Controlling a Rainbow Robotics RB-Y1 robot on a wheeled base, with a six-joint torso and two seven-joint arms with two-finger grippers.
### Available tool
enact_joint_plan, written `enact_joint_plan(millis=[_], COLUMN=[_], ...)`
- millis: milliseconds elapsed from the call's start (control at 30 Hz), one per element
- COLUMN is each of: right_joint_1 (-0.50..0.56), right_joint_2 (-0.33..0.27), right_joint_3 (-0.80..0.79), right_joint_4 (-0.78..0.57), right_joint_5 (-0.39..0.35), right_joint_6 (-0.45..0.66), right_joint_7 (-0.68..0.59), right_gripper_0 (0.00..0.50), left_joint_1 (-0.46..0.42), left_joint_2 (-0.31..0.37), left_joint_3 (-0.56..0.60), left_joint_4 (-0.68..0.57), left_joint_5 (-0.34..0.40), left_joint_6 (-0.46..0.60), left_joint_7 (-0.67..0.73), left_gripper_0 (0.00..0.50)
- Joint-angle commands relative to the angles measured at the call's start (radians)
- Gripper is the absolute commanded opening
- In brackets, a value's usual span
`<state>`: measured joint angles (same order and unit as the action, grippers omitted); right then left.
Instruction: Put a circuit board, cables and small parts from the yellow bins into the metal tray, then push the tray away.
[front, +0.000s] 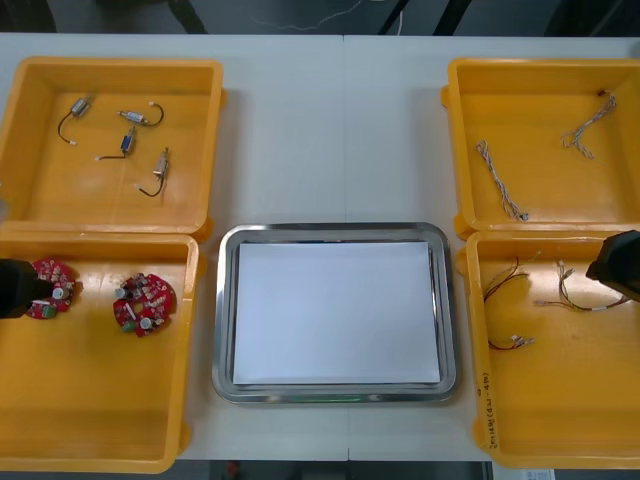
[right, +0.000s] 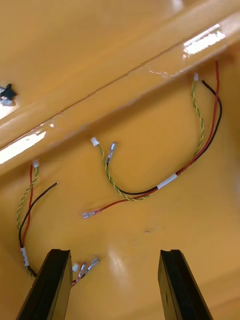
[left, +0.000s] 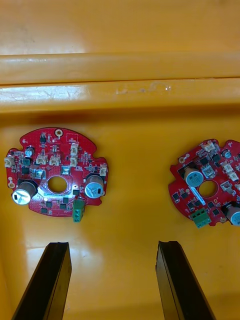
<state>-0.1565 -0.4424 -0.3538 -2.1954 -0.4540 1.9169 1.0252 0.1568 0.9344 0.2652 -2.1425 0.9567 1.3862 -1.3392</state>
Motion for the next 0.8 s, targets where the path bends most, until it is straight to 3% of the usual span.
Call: enact_joint_plan(millis=[33, 467, 800], right_joint_1=[-0.021, -0.031, -0.060], right_joint_2=[0.018, 0.056, 0.076], right_joint_3=[0.032, 0.075, 0.075], right_joint_4=[0.017, 0.132, 0.215], right_joint_5=[0.026, 0.077, 0.084], right_joint_6=[0.003, -0.093, -0.136], right_joint_7=[-0.117, -0.424, -0.501], right_gripper_0=[0.500, 0.500, 0.500], left_joint_1=[0.030, 0.076, 0.076], left_joint_2=[0.046, 0.069, 0.086], left_joint_3=[-0.018, -0.069, -0.107], left_joint_4=[0.015, 0.064, 0.104], left_joint_5=[0.008, -0.006, -0.018], left_joint_6=[-0.056, -0.188, -0.245], left_joint_7=[-0.081, -0.132, -0.166], left_gripper_0=[0.500, 0.500, 0.500])
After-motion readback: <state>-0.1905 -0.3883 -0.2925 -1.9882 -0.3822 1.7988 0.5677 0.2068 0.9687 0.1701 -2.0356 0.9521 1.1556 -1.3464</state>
